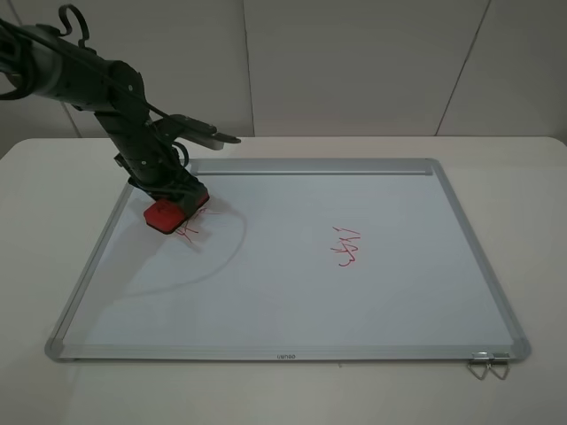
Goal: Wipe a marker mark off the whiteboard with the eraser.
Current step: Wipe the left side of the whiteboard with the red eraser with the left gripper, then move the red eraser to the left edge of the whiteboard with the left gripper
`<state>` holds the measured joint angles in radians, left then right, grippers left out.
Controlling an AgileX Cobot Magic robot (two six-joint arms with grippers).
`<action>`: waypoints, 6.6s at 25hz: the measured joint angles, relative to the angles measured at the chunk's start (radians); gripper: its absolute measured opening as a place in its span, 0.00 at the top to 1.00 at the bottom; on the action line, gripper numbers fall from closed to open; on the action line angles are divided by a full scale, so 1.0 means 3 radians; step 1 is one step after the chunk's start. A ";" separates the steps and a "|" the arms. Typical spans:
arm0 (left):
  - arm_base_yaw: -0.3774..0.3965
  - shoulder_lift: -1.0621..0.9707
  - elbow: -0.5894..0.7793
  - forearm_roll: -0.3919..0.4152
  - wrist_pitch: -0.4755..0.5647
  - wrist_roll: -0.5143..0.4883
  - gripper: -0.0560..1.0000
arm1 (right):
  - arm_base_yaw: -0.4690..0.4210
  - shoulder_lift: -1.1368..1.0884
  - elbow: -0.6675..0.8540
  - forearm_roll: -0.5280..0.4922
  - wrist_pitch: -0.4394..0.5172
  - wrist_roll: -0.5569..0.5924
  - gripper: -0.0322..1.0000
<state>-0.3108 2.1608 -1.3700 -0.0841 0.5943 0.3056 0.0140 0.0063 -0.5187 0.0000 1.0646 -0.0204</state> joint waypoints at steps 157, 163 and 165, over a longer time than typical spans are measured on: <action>-0.0240 -0.1383 0.2116 0.0506 -0.0077 -0.2418 0.40 | 0.0000 0.0000 0.0000 0.0000 0.0000 0.0000 0.17; -0.0240 -0.1383 0.2116 0.0499 -0.0105 -0.2415 0.40 | 0.0000 0.0000 0.0000 0.0000 0.0000 0.0000 0.17; -0.0240 -0.1383 0.2116 0.0499 -0.0104 -0.2384 0.39 | 0.0000 0.0000 0.0000 0.0000 0.0000 0.0000 0.17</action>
<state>-0.3828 1.7458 -0.7352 0.0656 0.5630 -0.4096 0.0140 0.0063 -0.5187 0.0000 1.0646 -0.0204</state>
